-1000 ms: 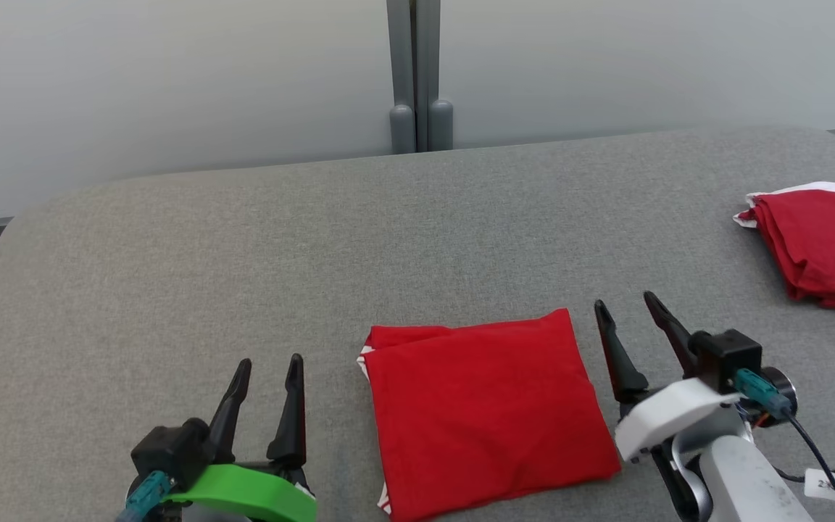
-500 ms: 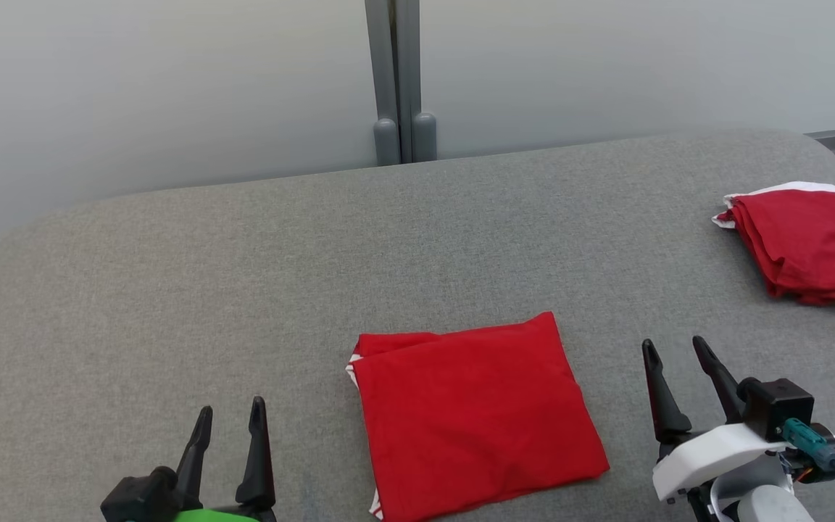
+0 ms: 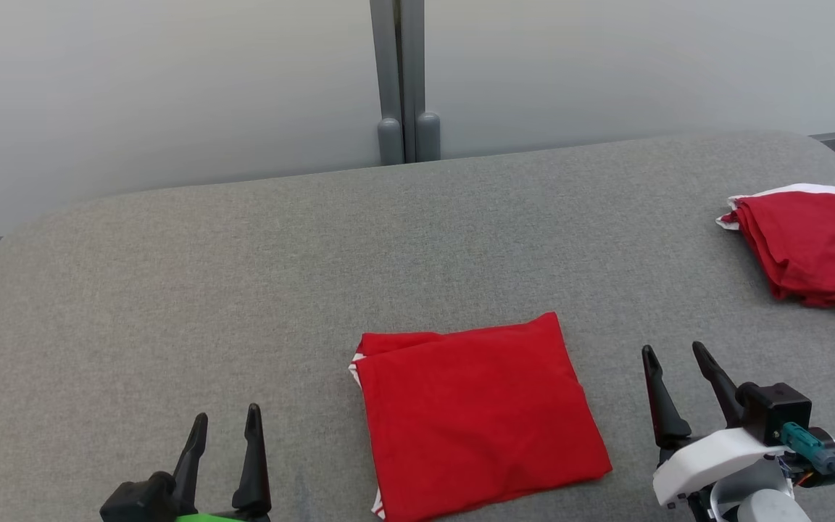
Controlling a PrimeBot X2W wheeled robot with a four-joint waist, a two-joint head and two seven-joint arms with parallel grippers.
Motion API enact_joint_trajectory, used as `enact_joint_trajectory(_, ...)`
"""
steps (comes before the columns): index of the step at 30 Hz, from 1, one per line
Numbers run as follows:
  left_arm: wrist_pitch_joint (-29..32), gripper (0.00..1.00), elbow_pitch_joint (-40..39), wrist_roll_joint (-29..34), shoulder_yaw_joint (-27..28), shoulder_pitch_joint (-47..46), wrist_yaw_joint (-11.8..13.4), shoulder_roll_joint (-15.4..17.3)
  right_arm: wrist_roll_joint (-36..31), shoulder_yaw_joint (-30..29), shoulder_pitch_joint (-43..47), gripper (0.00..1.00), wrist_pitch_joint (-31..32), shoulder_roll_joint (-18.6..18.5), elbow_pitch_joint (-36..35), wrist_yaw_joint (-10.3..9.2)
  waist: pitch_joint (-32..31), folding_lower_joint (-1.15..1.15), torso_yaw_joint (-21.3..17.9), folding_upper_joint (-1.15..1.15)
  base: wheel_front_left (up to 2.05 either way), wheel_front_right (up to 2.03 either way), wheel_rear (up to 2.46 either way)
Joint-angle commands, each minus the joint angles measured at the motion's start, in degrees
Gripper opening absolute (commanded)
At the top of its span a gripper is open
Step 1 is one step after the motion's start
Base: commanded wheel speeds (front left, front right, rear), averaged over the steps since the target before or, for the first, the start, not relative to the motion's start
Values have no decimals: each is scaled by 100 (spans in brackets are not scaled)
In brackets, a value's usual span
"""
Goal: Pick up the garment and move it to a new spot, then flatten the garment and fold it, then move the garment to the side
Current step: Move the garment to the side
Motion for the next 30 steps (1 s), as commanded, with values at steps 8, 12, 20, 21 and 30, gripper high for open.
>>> enact_joint_trajectory(8,-15,100,65,72,82,-31,-57,-20,-47,51,-76,100,-24,-20,45,-6,-10,0,6,0,0,0,0)
enact_joint_trajectory(12,-15,100,126,138,76,-57,-56,-20,-123,173,-178,100,-23,-19,148,-6,-3,0,15,0,0,0,0)
enact_joint_trajectory(20,-15,100,222,181,60,-180,-75,-30,-313,541,-739,100,981,-40,581,-7,74,0,157,0,0,0,0)
enact_joint_trajectory(21,-15,100,233,175,60,-194,-80,-31,-319,562,-811,100,1159,-78,647,-8,86,0,191,0,0,0,0)
enact_joint_trajectory(30,-15,100,328,190,70,-301,-103,-37,133,1084,-1166,100,2417,-399,1187,-8,284,0,525,0,0,0,0)
